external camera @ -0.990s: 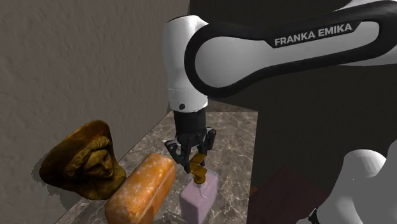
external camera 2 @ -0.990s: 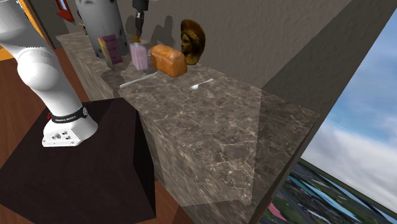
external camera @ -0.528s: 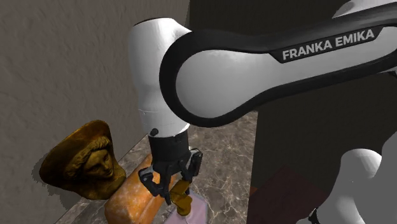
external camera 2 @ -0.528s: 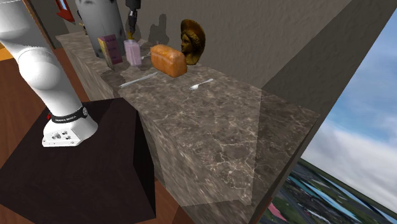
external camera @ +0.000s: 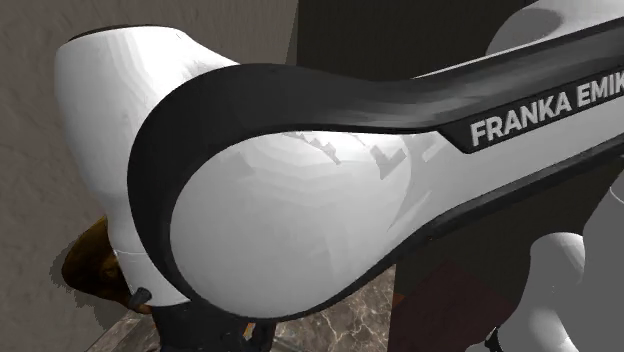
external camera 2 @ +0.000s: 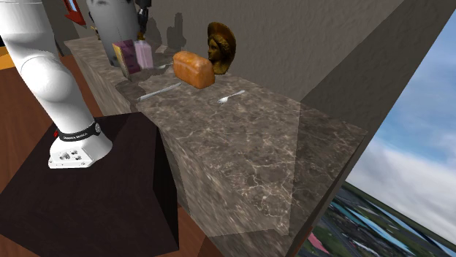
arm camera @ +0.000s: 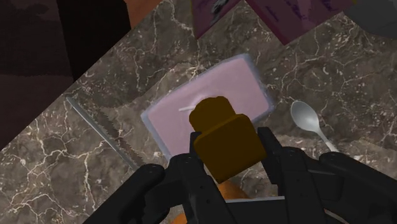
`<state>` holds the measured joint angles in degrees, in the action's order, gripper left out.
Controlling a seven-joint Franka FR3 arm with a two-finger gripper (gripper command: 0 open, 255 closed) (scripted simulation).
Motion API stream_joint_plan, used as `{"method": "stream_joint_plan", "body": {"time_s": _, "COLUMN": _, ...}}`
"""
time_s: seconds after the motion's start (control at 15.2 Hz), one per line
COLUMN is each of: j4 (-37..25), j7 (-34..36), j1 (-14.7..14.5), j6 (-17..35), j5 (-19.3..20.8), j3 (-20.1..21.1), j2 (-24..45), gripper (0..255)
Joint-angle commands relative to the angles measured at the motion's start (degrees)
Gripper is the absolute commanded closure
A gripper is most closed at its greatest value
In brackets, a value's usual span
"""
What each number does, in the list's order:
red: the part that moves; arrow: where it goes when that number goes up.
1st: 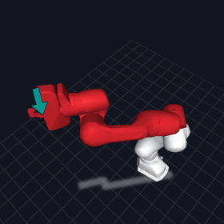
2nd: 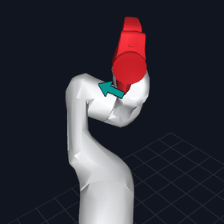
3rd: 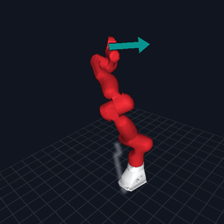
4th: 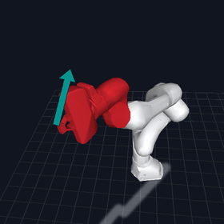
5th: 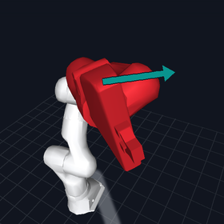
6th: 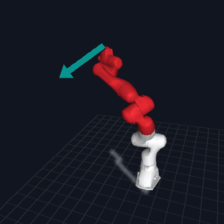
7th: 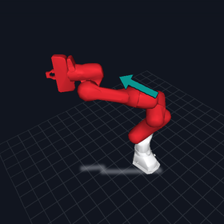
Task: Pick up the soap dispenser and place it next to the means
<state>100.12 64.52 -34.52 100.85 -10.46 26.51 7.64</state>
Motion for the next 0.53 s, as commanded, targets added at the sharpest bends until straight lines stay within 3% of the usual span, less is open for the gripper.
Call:
{"method": "stream_joint_plan", "body": {"time_s": 0.0, "j4": -1.39, "j7": 1.91, "j1": -1.13, "j6": 0.73, "j5": 0.69, "j3": 0.64, "j2": 1.88, "gripper": 255}}
{"method": "stream_joint_plan", "body": {"time_s": 0.46, "j4": 2.81, "j7": 1.19, "j1": -1.29, "j6": 5.78, "j5": 0.93, "j3": 0.56, "j2": 2.88, "gripper": 255}}
